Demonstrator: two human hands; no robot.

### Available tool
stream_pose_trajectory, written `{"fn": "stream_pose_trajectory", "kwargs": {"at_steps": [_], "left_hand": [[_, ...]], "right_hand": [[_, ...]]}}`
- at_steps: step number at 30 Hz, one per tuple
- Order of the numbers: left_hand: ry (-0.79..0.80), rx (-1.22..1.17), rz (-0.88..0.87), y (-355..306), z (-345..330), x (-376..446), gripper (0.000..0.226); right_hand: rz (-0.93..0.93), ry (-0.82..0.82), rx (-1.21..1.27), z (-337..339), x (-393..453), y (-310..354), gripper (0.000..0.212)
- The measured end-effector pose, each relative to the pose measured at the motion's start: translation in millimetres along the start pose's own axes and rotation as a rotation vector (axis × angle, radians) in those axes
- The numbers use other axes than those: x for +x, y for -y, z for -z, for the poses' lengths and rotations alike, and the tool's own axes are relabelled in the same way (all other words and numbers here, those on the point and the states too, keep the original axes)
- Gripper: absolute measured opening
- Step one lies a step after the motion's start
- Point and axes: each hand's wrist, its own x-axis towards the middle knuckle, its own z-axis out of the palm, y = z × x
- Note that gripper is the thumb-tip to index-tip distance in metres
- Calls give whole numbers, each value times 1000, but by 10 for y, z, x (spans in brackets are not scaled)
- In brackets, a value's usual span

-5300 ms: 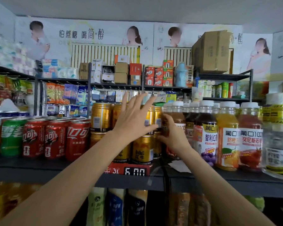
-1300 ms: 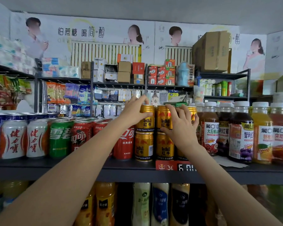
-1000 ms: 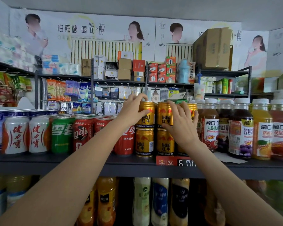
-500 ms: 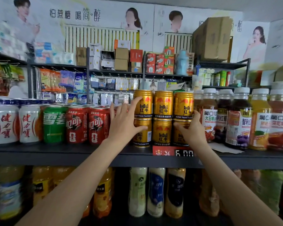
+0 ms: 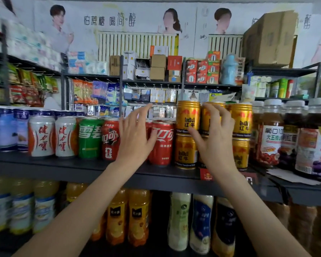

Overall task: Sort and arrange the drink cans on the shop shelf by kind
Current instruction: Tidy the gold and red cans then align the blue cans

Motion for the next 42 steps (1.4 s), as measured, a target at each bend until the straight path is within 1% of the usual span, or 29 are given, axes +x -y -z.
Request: {"fn": "stream_pose_trajectory", "kwargs": {"at_steps": [2,4,7,9,10,12,14,18,22,24,25,26,29,30,33,35,37,40,42], "left_hand": [[47,72,22,223,177,8,68],[133,163,38,459,322,29,72],[308,241,39,782,455,79,78],[414,272,-4,935,502,107,79],[437,286,-39,991,510,123,79],[434,275,-98,1052,519,163,78],[417,209,-115,1095,496,191,76],[420,69,-131,1168,456,218,74],[434,15,-176,1199,489,250,73],[467,-1,-185,1205,556,297,69],[479,-14,-189,1219,600,347,63],[484,-31,-197,1234,648,422,55],[540,-77,-205,1273,764,720,34],[589,-89,-190,1287,764,803,31],[772,-102,-159,1292,674,995,29],[913,-60,-170,1289,579,1093,30],[1004,-31,-177,1302,481,1177,29],[986,-54,-171,1378,389,1284,19],[963,-53,-184,1422,352,1321,12]], "right_hand": [[47,81,-46,-219,-37,188,58],[84,153,-183,-422,-93,317,61],[33,268,-374,-630,-145,425,71],[-2,297,-422,-710,-163,477,76],[-15,318,-424,-736,-159,498,76],[-43,364,-406,-757,-124,539,76],[-80,384,-420,-763,-89,592,77],[-155,391,-516,-775,-40,726,74],[-214,464,-578,-759,13,832,74],[-227,508,-621,-734,46,884,74],[-221,521,-643,-717,86,915,71],[-220,516,-630,-687,150,961,66],[-180,447,-470,-661,485,1104,45],[-167,478,-425,-698,598,1124,38],[-228,680,-254,-906,813,1114,25],[-252,761,-255,-1074,897,1013,21],[-267,823,-285,-1183,984,929,19],[-319,832,-264,-1275,1111,858,15],[-331,811,-273,-1343,1153,852,17]]}}
